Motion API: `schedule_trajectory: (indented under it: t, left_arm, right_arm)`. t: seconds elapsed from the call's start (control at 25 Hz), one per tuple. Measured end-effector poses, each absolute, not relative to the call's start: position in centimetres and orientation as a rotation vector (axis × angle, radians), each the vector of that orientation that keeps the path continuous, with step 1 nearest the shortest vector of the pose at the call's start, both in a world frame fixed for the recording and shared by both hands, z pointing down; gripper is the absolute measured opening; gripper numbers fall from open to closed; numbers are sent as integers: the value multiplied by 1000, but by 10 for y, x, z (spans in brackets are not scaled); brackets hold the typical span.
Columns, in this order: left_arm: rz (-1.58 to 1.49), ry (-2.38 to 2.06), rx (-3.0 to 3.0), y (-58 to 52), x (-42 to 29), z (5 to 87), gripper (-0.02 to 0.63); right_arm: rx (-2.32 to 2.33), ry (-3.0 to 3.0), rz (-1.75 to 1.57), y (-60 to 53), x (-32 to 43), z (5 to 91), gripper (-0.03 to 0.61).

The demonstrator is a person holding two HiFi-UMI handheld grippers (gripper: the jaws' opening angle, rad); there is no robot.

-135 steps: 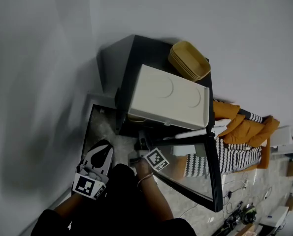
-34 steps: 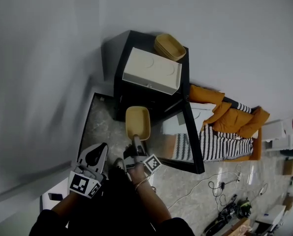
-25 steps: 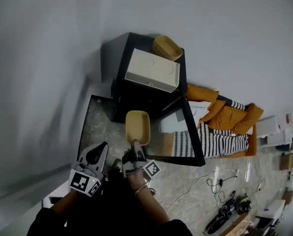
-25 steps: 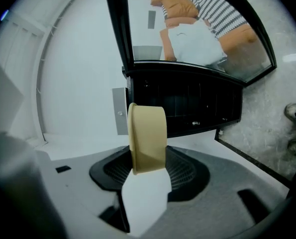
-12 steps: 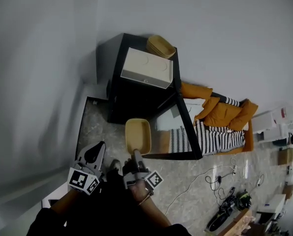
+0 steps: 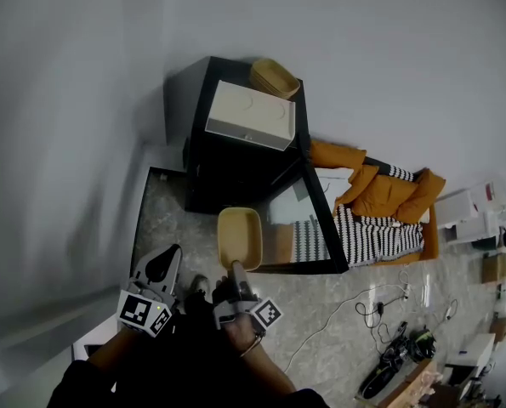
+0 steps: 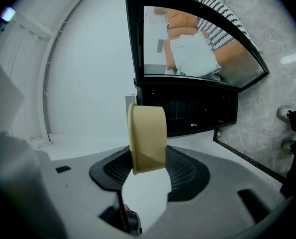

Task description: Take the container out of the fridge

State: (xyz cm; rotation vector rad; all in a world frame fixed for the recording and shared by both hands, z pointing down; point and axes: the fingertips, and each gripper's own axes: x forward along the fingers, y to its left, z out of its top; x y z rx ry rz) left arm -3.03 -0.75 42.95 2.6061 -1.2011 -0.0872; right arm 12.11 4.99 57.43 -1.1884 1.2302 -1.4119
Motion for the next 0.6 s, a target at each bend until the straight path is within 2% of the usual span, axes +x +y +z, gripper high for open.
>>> schedule_trajectory:
  t: [0.6]
  left_arm:
    - [-86,-1187,2611,-11,-26,431,6]
  right_arm:
    - [-1206,1201,-1392,51,128,577,193]
